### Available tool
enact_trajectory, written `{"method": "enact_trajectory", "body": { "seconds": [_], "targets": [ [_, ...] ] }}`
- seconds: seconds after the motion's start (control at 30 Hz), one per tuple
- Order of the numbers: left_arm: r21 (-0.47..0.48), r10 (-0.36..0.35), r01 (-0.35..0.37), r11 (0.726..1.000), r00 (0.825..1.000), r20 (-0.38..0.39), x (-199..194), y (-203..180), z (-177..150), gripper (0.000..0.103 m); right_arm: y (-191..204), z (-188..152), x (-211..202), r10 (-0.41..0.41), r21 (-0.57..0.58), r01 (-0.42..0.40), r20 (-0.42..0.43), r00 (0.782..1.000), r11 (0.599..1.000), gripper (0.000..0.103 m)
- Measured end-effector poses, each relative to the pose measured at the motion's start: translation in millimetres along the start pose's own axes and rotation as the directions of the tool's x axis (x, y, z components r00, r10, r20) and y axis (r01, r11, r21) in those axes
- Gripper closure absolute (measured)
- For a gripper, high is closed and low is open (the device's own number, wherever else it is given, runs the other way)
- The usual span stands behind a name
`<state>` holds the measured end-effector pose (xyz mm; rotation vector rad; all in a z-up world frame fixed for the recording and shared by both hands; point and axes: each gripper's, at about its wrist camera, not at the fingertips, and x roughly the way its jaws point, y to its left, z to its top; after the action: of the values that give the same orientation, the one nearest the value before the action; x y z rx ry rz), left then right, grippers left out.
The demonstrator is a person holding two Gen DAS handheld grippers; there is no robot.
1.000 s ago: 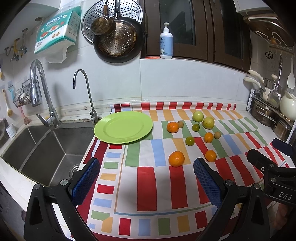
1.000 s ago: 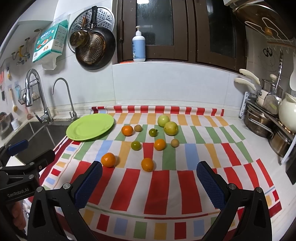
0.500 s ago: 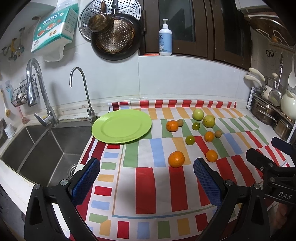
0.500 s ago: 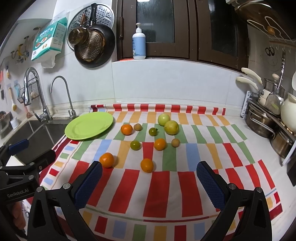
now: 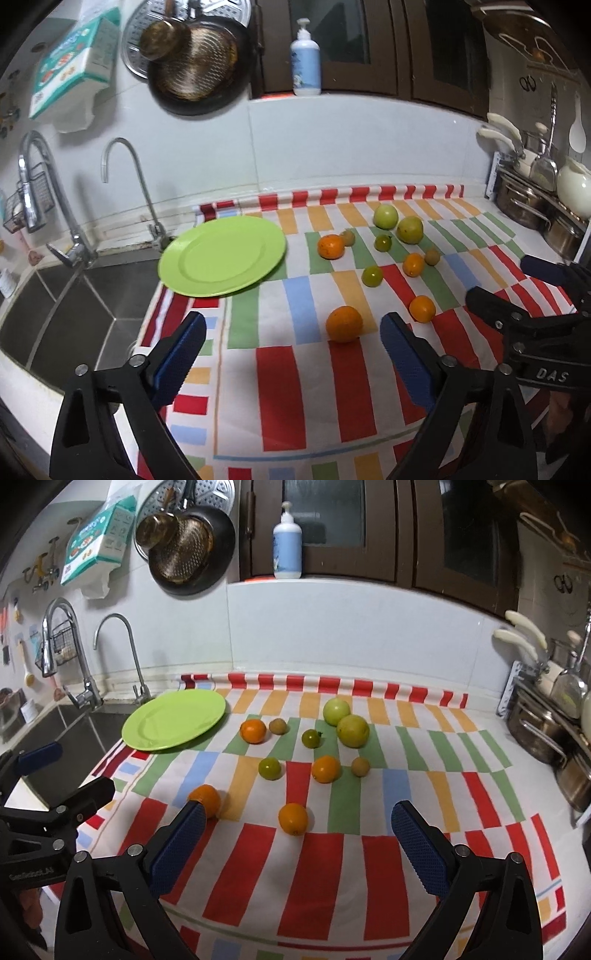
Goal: Organize fruits
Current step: 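Grasp the large orange with the left tool while the right tool grasps a tangerine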
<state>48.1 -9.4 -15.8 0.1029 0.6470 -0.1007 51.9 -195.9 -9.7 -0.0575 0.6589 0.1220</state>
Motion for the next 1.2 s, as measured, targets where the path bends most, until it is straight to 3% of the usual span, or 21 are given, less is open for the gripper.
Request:
{"method": "enact_trajectory", "body": {
  "seconds": [0.1,0.27,0.67,1.0,1.13,1.2],
  "targets": [
    [0.022,-0.039,0.04,0.999,0.998,-0.041,18,-4,3,0.017,-3,2,17,0.026,0.007,-0.026,-0.039,0.999,1.0,0.007],
    [0.043,-0.084,0.089,0.995,0.992,-0.096,41,-12,7,0.021,-8,3,47,0.077,0.02,-0.075,-0.122,0.99,0.997,0.016],
    [0.035,-0.18,0.197,0.98,0.945,-0.273,104,-25,1,0.036,-12,-6,109,0.158,0.072,-0.142,-0.302,0.94,0.987,0.035],
    [0.032,-0.217,0.239,0.97,0.924,-0.315,130,-34,-2,0.052,-12,-9,132,0.185,0.088,-0.164,-0.353,0.917,0.983,0.052],
    [0.029,-0.222,0.244,0.969,0.921,-0.321,136,-35,-2,0.059,-12,-9,134,0.183,0.08,-0.165,-0.349,0.919,0.983,0.058],
    [0.024,-0.219,0.239,0.971,0.923,-0.316,137,-34,-3,0.062,-11,-8,136,0.176,0.07,-0.161,-0.347,0.921,0.984,0.066]
  ]
}}
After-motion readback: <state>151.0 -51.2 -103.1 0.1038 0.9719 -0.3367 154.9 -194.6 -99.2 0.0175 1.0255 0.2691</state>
